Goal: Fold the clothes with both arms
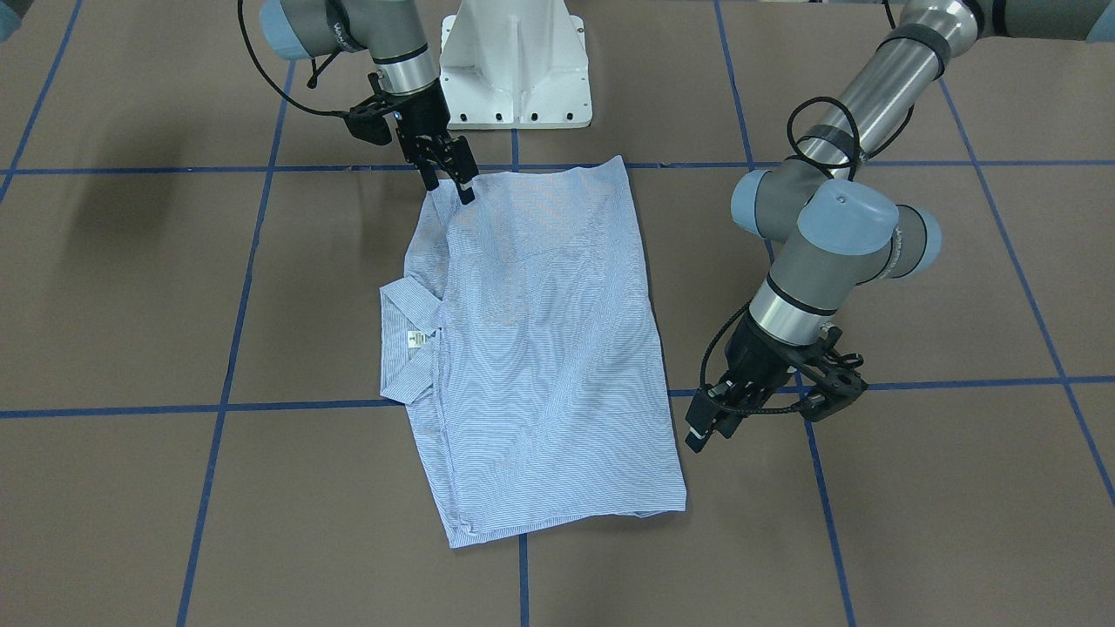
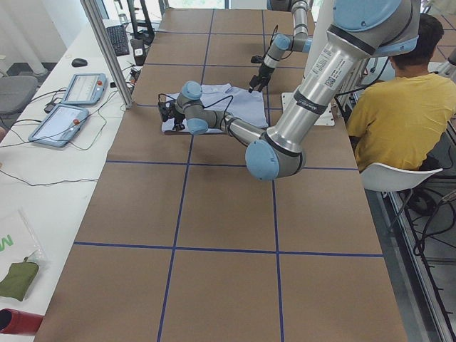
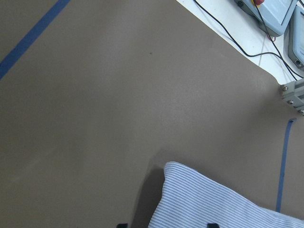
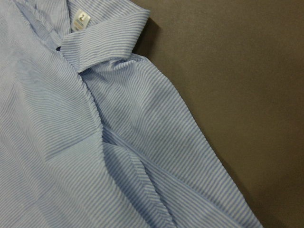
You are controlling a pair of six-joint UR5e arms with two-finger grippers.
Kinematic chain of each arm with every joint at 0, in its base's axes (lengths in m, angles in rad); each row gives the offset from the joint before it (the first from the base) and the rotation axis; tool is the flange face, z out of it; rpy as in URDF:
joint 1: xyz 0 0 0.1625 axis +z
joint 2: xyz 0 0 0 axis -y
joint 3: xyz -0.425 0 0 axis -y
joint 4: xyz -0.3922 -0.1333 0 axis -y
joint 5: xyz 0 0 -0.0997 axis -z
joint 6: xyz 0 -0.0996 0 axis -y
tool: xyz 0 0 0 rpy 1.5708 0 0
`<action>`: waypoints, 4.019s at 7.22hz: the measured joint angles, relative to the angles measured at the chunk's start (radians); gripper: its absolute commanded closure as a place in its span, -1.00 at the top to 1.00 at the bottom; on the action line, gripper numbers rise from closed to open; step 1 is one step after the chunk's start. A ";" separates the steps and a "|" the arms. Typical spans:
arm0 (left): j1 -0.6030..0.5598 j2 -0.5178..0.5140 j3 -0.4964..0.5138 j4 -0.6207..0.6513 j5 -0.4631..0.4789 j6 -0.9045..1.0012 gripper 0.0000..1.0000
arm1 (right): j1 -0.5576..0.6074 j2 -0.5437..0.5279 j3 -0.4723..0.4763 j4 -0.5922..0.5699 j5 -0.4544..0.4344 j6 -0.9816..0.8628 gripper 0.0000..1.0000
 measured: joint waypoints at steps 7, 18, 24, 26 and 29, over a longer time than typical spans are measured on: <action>0.001 0.001 0.000 0.000 0.000 -0.002 0.28 | -0.042 -0.003 0.034 -0.120 -0.004 0.135 0.89; 0.001 0.004 -0.004 0.000 0.001 -0.003 0.28 | -0.026 0.018 0.021 -0.117 -0.002 0.205 -1.00; 0.050 0.121 -0.197 0.000 0.000 -0.107 0.29 | -0.038 -0.010 0.128 -0.181 0.004 0.207 -1.00; 0.066 0.130 -0.215 0.000 0.001 -0.127 0.29 | -0.060 -0.022 0.128 -0.183 -0.002 0.223 -1.00; 0.069 0.137 -0.217 0.000 0.003 -0.131 0.29 | -0.084 -0.012 0.118 -0.177 -0.025 0.320 -0.38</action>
